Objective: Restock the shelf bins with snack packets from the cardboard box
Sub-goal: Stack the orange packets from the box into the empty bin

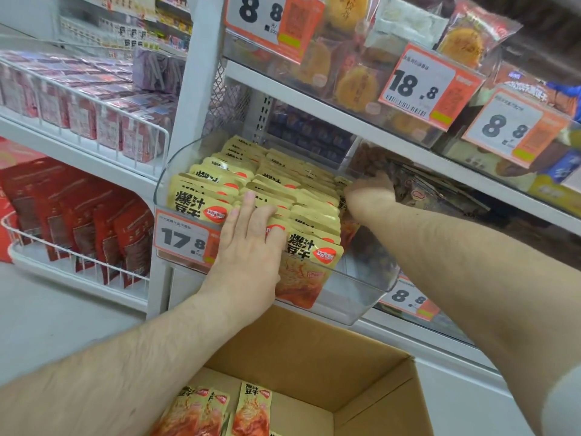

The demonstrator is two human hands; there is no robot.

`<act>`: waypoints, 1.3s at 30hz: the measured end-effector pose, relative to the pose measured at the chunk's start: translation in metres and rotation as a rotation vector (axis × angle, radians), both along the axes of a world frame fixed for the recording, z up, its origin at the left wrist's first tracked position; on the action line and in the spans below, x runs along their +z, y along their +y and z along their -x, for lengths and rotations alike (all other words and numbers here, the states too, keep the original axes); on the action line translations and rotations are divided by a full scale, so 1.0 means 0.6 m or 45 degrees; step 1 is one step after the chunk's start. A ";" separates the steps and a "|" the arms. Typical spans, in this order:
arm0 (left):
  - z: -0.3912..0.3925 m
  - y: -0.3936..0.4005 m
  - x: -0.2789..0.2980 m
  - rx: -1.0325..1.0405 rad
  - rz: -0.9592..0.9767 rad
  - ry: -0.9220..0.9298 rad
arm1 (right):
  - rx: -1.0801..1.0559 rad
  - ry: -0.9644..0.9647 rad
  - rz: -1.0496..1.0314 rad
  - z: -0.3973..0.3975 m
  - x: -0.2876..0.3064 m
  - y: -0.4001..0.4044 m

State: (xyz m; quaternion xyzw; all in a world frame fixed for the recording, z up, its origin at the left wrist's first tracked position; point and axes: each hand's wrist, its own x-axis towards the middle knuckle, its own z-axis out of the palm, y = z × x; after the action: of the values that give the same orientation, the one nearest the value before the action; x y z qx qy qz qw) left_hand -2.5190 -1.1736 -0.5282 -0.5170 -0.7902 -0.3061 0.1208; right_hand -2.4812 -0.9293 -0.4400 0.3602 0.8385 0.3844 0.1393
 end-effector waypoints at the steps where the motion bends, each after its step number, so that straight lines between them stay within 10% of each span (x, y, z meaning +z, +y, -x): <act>1: 0.006 0.003 -0.002 0.012 0.004 -0.003 | 0.017 -0.028 -0.027 0.001 -0.003 -0.002; 6: 0.008 0.009 -0.005 0.018 0.005 -0.011 | 0.091 0.010 -0.125 0.008 -0.013 -0.003; 12: 0.003 0.010 0.004 0.026 0.076 -0.036 | -0.069 0.677 0.200 -0.002 -0.016 -0.005; 18: 0.002 0.006 0.007 0.000 0.078 -0.043 | -0.566 1.677 1.212 -0.012 -0.035 -0.040; 23: 0.008 0.004 0.009 -0.021 0.073 -0.088 | -0.674 2.000 1.584 -0.010 -0.094 -0.023; 35: 0.010 -0.014 -0.008 -0.169 -0.246 -0.104 | -0.731 1.850 1.829 -0.059 -0.053 -0.087; 39: -0.007 -0.030 -0.010 -0.371 -0.497 0.133 | -0.398 1.773 1.449 -0.108 -0.023 -0.148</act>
State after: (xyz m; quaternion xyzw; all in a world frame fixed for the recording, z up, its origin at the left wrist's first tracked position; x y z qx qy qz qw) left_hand -2.5146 -1.1914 -0.5342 -0.6075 -0.6259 -0.4399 0.2136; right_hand -2.4166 -1.0184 -0.4539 0.4972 0.7377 -0.4149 -0.1910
